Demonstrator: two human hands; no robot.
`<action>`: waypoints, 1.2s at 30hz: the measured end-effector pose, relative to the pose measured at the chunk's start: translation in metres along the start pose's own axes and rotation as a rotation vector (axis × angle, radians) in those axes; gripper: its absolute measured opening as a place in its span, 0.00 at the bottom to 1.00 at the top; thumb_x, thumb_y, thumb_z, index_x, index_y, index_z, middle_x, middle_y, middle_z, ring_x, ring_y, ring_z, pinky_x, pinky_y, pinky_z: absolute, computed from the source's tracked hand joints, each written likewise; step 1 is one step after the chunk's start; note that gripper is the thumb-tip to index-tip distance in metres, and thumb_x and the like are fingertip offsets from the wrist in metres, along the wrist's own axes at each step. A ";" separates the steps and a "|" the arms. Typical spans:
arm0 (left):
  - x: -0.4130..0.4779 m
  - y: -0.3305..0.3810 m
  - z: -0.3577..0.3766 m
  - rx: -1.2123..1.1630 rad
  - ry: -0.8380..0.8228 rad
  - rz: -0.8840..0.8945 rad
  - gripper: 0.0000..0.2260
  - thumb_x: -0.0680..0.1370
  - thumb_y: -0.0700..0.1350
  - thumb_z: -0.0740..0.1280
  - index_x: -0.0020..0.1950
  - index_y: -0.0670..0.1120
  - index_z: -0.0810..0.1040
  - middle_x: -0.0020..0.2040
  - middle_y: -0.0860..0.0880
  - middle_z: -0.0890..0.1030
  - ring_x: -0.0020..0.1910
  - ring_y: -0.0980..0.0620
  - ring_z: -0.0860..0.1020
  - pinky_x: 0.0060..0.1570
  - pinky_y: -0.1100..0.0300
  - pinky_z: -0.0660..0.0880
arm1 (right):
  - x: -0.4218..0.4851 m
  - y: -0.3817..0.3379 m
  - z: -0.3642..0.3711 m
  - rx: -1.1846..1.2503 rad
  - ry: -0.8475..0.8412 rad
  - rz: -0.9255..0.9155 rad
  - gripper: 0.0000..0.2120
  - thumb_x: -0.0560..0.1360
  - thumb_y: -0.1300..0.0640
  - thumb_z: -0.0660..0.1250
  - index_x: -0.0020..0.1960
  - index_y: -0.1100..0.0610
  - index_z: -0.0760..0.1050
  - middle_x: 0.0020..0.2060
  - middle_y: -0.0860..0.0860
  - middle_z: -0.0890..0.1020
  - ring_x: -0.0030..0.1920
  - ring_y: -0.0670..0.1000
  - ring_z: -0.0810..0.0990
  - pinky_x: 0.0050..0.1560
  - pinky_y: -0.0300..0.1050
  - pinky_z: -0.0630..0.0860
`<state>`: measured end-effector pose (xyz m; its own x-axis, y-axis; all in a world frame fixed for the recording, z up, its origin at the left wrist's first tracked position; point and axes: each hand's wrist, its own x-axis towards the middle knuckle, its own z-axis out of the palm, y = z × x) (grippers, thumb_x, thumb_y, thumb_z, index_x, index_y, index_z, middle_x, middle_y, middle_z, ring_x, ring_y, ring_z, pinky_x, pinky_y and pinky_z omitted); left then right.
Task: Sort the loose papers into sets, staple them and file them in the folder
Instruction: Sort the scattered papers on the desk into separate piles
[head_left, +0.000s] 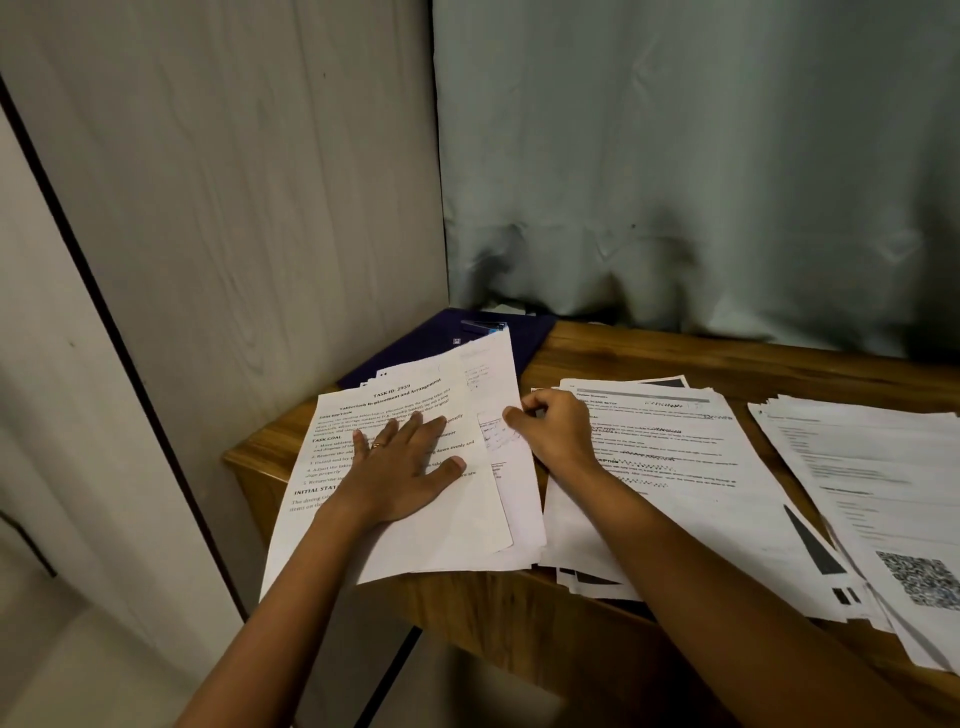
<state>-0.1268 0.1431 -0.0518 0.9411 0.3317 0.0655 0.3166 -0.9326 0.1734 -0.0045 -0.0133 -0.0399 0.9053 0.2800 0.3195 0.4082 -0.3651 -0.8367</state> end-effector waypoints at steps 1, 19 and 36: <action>0.000 -0.001 0.000 -0.001 -0.001 -0.003 0.32 0.77 0.68 0.48 0.78 0.58 0.46 0.79 0.53 0.44 0.78 0.44 0.43 0.70 0.39 0.33 | 0.000 -0.002 -0.003 0.017 0.031 0.001 0.05 0.71 0.52 0.73 0.40 0.52 0.78 0.41 0.49 0.83 0.46 0.53 0.80 0.50 0.52 0.78; -0.017 -0.003 -0.025 -0.101 0.003 -0.006 0.31 0.78 0.66 0.43 0.76 0.51 0.58 0.78 0.49 0.57 0.77 0.46 0.54 0.71 0.34 0.41 | 0.060 -0.095 -0.131 0.046 0.406 -0.364 0.07 0.76 0.61 0.64 0.50 0.64 0.77 0.40 0.53 0.77 0.39 0.50 0.73 0.37 0.37 0.64; -0.086 -0.035 -0.057 -0.738 0.377 -0.228 0.16 0.82 0.57 0.50 0.53 0.51 0.73 0.49 0.50 0.77 0.43 0.51 0.76 0.45 0.57 0.70 | -0.012 -0.056 0.011 -0.129 -0.096 -0.051 0.10 0.79 0.60 0.61 0.55 0.66 0.74 0.52 0.59 0.80 0.54 0.58 0.79 0.48 0.45 0.74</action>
<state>-0.2258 0.1555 -0.0076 0.7202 0.6467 0.2514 0.2118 -0.5499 0.8079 -0.0395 0.0139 -0.0015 0.8699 0.3828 0.3110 0.4710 -0.4577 -0.7541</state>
